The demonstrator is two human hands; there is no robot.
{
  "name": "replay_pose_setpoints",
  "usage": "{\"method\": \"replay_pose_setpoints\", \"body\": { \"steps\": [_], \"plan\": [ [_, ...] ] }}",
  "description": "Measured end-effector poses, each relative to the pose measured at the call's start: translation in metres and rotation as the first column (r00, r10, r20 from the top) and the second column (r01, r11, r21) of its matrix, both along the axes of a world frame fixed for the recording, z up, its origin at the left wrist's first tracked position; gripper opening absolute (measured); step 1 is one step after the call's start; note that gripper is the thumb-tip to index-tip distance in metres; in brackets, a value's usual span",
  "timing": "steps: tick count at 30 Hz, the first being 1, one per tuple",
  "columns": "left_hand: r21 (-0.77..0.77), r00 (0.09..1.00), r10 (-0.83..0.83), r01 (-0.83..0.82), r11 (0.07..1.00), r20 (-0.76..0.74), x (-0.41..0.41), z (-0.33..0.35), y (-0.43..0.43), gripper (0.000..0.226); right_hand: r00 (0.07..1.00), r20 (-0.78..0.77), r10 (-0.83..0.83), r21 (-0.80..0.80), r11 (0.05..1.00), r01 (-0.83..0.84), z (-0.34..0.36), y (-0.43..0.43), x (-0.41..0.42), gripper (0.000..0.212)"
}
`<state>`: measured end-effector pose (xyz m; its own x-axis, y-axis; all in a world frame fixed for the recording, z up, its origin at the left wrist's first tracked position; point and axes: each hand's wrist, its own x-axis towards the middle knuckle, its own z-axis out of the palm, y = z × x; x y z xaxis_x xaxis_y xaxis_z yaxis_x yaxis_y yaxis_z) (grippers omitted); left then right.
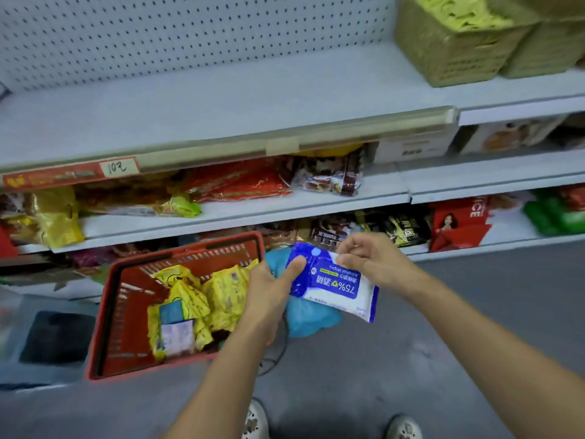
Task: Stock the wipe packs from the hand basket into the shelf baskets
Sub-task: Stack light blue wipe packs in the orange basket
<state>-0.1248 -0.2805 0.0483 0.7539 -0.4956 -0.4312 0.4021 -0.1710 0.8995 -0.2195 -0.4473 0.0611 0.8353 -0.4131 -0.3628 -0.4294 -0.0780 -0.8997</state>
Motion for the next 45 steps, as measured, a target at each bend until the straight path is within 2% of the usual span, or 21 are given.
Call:
{"method": "replay_pose_setpoints", "body": {
  "steps": [5, 8, 10, 11, 13, 14, 16, 18, 22, 26, 30, 32, 37, 40, 45],
  "plan": [
    [-0.055, 0.996, -0.029, 0.034, 0.998, 0.083, -0.084, 0.029, -0.099, 0.012, 0.988, 0.077, -0.134, -0.008, 0.991, 0.135, 0.038, -0.086, -0.097, 0.008],
    [-0.042, 0.982, -0.111, 0.118, 0.992, 0.150, -0.127, 0.047, -0.151, 0.018, 0.998, 0.003, -0.062, -0.015, 0.998, 0.062, 0.060, -0.127, -0.147, 0.021],
    [-0.026, 0.970, -0.149, 0.157, 0.987, 0.190, -0.148, 0.057, -0.181, 0.017, 0.999, -0.038, -0.026, -0.046, 0.999, 0.024, 0.071, -0.149, -0.172, 0.020],
    [-0.013, 0.965, -0.159, 0.165, 0.986, 0.209, -0.154, 0.060, -0.194, 0.020, 0.998, -0.042, -0.050, -0.061, 0.997, 0.047, 0.075, -0.157, -0.181, 0.018],
    [-0.008, 0.967, -0.168, 0.172, 0.985, 0.193, -0.171, 0.069, -0.224, 0.030, 0.981, 0.016, -0.192, -0.090, 0.977, 0.193, 0.081, -0.181, -0.200, 0.015],
    [-0.007, 0.969, -0.170, 0.174, 0.985, 0.177, -0.177, 0.074, -0.238, 0.032, 0.950, 0.072, -0.304, -0.050, 0.950, 0.308, 0.083, -0.193, -0.208, 0.012],
    [0.020, 0.968, -0.188, 0.188, 0.982, 0.164, -0.188, 0.079, -0.264, 0.032, 0.825, 0.164, -0.541, 0.187, 0.838, 0.512, 0.086, -0.217, -0.220, 0.004],
    [0.011, 0.969, -0.193, 0.194, 0.981, 0.153, -0.195, 0.083, -0.291, 0.033, 0.733, 0.179, -0.656, 0.389, 0.732, 0.560, 0.089, -0.239, -0.231, 0.006],
    [-0.050, 0.963, -0.228, 0.237, 0.970, 0.143, -0.204, 0.091, -0.350, 0.037, 0.759, 0.196, -0.621, 0.500, 0.729, 0.468, 0.084, -0.283, -0.243, 0.004],
    [-0.089, 0.957, -0.244, 0.260, 0.962, 0.156, -0.201, 0.099, -0.417, 0.027, 0.760, 0.219, -0.612, 0.495, 0.741, 0.454, 0.084, -0.345, -0.241, 0.016],
    [-0.062, 0.951, -0.245, 0.261, 0.963, 0.186, -0.184, 0.106, -0.494, 0.033, 0.747, 0.217, -0.629, 0.475, 0.736, 0.482, 0.096, -0.431, -0.233, 0.024],
    [-0.047, 0.939, -0.256, 0.273, 0.961, 0.229, -0.174, 0.114, -0.531, 0.031, 0.763, 0.179, -0.621, 0.434, 0.746, 0.505, 0.106, -0.478, -0.229, 0.026],
    [-0.011, 0.883, -0.333, 0.356, 0.934, 0.330, -0.156, 0.140, -0.619, 0.026, 0.862, 0.118, -0.493, 0.236, 0.857, 0.458, 0.137, -0.577, -0.211, 0.025],
    [-0.008, 0.874, -0.336, 0.362, 0.932, 0.352, -0.149, 0.151, -0.662, 0.022, 0.862, 0.136, -0.488, 0.165, 0.869, 0.466, 0.149, -0.622, -0.204, 0.026],
    [-0.022, 0.869, -0.312, 0.346, 0.938, 0.384, -0.141, 0.162, -0.723, 0.024, 0.878, 0.193, -0.439, 0.103, 0.899, 0.427, 0.165, -0.687, -0.198, 0.016]
  ]
}}
